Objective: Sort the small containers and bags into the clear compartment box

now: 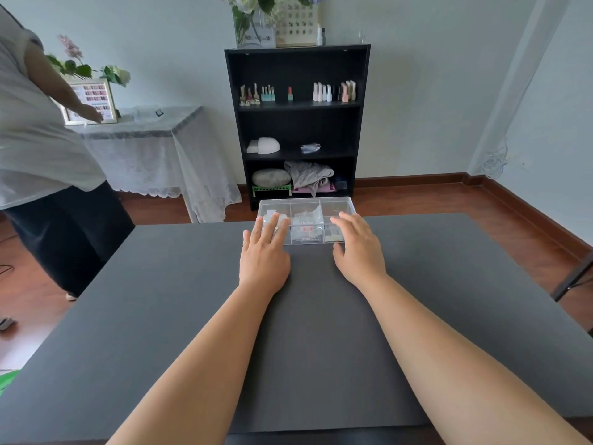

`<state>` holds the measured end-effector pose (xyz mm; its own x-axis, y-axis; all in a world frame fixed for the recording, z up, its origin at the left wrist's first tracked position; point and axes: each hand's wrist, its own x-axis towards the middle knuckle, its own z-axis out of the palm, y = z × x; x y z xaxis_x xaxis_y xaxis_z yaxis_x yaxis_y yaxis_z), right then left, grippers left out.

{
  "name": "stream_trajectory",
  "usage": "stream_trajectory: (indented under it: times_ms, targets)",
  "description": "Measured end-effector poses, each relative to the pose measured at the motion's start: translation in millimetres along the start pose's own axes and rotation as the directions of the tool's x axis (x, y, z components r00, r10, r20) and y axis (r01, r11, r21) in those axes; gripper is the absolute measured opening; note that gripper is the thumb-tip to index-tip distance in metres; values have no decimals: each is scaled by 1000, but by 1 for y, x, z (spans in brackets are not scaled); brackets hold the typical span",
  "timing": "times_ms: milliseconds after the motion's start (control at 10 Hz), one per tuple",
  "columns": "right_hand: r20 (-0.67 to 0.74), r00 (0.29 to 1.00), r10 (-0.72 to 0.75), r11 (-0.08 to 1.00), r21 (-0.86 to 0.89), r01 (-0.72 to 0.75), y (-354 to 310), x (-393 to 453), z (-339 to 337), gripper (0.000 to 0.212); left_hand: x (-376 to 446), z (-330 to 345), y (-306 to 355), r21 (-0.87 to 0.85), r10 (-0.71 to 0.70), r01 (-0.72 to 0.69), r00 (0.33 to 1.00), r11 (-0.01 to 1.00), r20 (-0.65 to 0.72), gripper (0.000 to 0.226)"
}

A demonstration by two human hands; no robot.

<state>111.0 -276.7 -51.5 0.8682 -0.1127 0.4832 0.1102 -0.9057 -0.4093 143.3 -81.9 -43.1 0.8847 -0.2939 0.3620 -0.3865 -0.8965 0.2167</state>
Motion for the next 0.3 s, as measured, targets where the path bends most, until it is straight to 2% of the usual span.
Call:
stream_trajectory:
  times_ms: [100,200,300]
  targets:
    - [0,1000,14,998,-59,-14,-5,-3,-2,61,-3,-2,1,-5,-6,6,1000,1000,-8,67]
    - [-95,995,22,999,-28,-25,-7,-11,-4,64,-11,-3,0,-38,-19,19,1000,999,-16,73]
    - [-202,972,117,982,173,-82,-8,-23,-17,58,-28,-5,-1,-104,-64,66,998,992,20,75]
